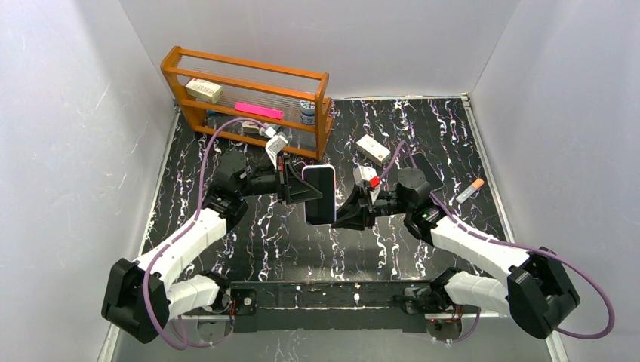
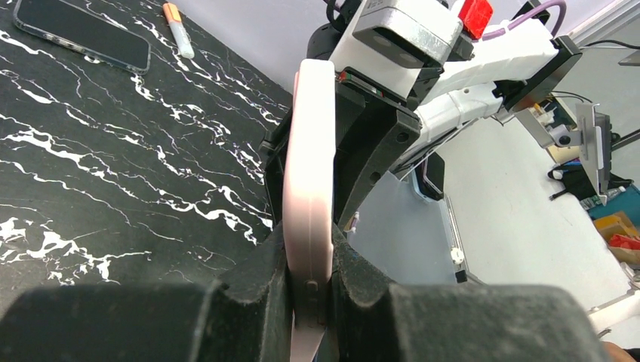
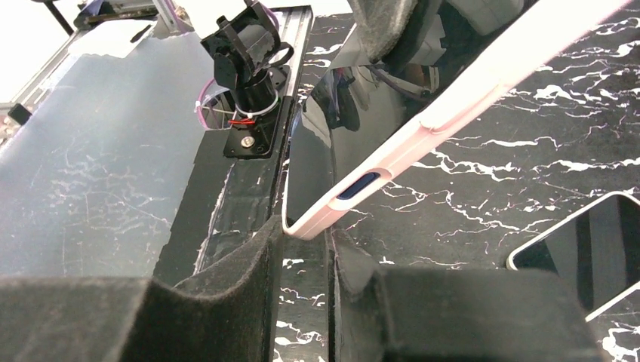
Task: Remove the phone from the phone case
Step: Remove the phone case from the phone.
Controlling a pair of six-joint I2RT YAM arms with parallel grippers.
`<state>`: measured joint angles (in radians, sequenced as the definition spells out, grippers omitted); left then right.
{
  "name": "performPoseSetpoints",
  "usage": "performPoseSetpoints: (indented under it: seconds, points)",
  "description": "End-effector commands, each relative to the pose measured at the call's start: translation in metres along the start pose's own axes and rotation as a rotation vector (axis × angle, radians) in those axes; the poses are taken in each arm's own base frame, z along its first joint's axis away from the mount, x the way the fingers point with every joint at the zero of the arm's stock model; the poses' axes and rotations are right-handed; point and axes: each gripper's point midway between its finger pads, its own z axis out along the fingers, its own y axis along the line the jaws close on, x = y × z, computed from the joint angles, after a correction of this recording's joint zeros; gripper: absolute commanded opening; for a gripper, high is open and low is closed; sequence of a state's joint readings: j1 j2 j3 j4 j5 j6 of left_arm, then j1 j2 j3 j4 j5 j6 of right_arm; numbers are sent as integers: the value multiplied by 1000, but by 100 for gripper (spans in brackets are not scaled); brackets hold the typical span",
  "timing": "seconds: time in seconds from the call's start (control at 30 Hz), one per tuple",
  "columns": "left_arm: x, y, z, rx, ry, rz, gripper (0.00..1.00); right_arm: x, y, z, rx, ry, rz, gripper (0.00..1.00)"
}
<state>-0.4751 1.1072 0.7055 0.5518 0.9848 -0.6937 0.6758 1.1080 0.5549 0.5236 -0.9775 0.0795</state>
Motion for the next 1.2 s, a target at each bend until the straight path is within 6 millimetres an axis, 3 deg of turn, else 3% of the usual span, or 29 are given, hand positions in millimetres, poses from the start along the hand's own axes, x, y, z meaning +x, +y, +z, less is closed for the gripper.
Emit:
performPoseSetpoints:
  seconds: [0.0, 0.3, 0.57, 0.67, 0.9, 1.17]
  points:
    - [-28, -27, 2, 55, -41, 35, 0, -13, 3, 3, -72, -12, -150, 11]
    - [-22, -21, 4, 47, -28, -13, 0, -11, -16, 9, -63, 22, -264, 1]
    - [-20, -28, 4, 67, -19, 10, 0, -16, -36, 9, 33, 51, -282, 1]
    - [-22, -28, 2, 52, -39, 48, 0, -18, -34, 8, 45, 37, -243, 2]
    - [-21, -12, -1, -36, -42, 150, 0, -19, -8, 6, -25, -11, -136, 42]
    - [-21, -15, -4, -35, -48, 181, 0, -28, -2, 7, -60, -51, -114, 43]
